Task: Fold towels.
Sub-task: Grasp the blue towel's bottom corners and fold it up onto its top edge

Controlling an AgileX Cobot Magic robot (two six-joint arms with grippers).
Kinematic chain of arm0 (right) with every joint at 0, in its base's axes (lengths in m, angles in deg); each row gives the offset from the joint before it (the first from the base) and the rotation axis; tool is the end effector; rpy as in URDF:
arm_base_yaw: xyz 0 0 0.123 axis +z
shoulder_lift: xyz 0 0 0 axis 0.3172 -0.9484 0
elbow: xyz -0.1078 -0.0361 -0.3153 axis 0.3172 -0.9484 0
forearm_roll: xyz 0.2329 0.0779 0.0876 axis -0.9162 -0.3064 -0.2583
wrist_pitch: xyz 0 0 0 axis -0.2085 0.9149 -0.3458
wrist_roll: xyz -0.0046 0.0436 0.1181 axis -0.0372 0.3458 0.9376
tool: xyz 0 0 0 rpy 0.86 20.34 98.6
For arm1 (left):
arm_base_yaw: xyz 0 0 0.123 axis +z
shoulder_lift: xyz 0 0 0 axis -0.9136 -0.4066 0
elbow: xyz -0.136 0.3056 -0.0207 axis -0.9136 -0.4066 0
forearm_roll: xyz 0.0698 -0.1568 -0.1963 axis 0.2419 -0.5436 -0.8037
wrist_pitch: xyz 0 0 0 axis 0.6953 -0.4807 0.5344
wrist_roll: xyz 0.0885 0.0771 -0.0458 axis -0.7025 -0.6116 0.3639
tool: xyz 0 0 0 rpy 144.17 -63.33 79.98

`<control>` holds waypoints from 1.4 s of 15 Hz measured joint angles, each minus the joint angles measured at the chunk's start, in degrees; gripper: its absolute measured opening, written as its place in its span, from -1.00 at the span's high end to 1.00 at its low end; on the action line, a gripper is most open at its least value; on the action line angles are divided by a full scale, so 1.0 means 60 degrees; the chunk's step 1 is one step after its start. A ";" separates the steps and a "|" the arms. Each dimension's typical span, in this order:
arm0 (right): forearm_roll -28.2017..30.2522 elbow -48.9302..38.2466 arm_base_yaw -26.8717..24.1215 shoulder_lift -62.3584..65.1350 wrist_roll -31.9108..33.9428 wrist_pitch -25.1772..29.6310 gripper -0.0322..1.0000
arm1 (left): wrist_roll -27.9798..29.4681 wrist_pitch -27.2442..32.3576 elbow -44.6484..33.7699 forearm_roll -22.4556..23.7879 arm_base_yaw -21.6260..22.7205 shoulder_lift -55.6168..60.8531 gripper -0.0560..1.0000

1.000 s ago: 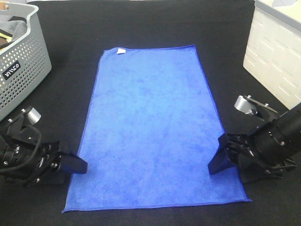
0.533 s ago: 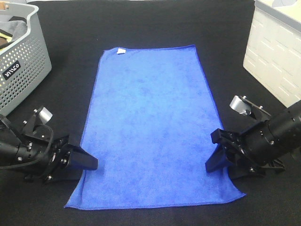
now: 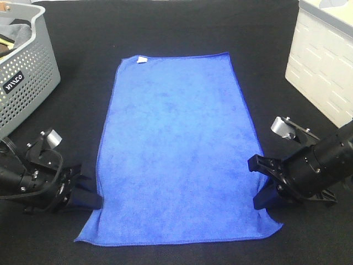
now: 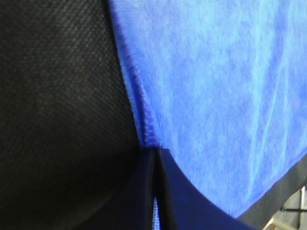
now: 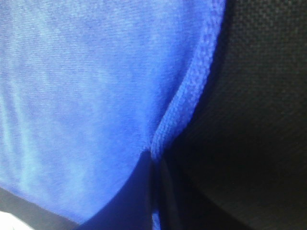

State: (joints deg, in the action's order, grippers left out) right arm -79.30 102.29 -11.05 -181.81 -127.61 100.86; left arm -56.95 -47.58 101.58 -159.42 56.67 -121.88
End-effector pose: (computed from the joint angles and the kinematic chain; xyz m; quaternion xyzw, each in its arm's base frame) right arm 0.2634 0.0871 0.0958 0.0318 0.9738 0.2219 0.0385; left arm 0.2720 -0.1176 0.0771 -0.0448 0.9401 -0.3276 0.0830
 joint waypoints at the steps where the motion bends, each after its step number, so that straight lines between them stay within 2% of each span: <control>1: 0.0048 0.0000 0.0000 0.0220 0.0162 0.0191 0.94 | 0.0439 -0.0115 -0.0010 0.0544 0.0000 0.0277 0.89; 2: 0.0143 -0.0010 0.0000 0.0535 0.0382 0.0477 0.94 | 0.1050 -0.0229 -0.0010 0.1261 0.0000 0.0583 0.89; 4: 0.0201 -0.0220 0.0000 0.1012 0.0649 0.0859 0.94 | 0.2550 -0.0315 0.0000 0.3247 0.0000 0.1289 0.89; 6: 0.0229 -0.0898 0.0000 0.1394 0.0773 0.0898 0.94 | 0.4593 -0.0277 0.0000 0.5625 0.0000 0.2044 0.89; 7: 0.0229 -0.0898 0.0000 0.1394 0.0773 0.0898 0.94 | 0.4593 -0.0277 0.0000 0.5625 0.0000 0.2044 0.89; 9: 0.0229 -0.1375 0.0000 0.1557 0.0773 0.0917 0.94 | 0.5615 -0.0086 -0.0019 0.6885 0.0000 0.2569 0.89; 11: 0.0229 -0.1480 0.0000 0.1690 0.0764 0.0926 0.94 | 0.5930 0.0105 -0.0162 0.7257 0.0000 0.2807 0.89; 14: 0.0258 -0.1795 0.0000 0.1786 0.0716 0.1070 0.94 | 0.5968 0.0516 -0.0726 0.7315 0.0000 0.2836 0.89; 18: 0.0258 -0.2426 0.0000 0.1872 0.0602 0.1070 0.94 | 0.6341 0.0525 -0.1155 0.7553 0.0000 0.3400 0.89; 21: 0.0277 -0.2254 0.0000 0.1872 0.0535 0.0945 0.94 | 0.6751 0.0344 -0.1031 0.7735 0.0000 0.3524 0.89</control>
State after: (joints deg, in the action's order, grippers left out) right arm -77.64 88.76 -11.05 -170.58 -124.41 106.53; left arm -16.44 -45.52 95.39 -113.02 56.67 -100.73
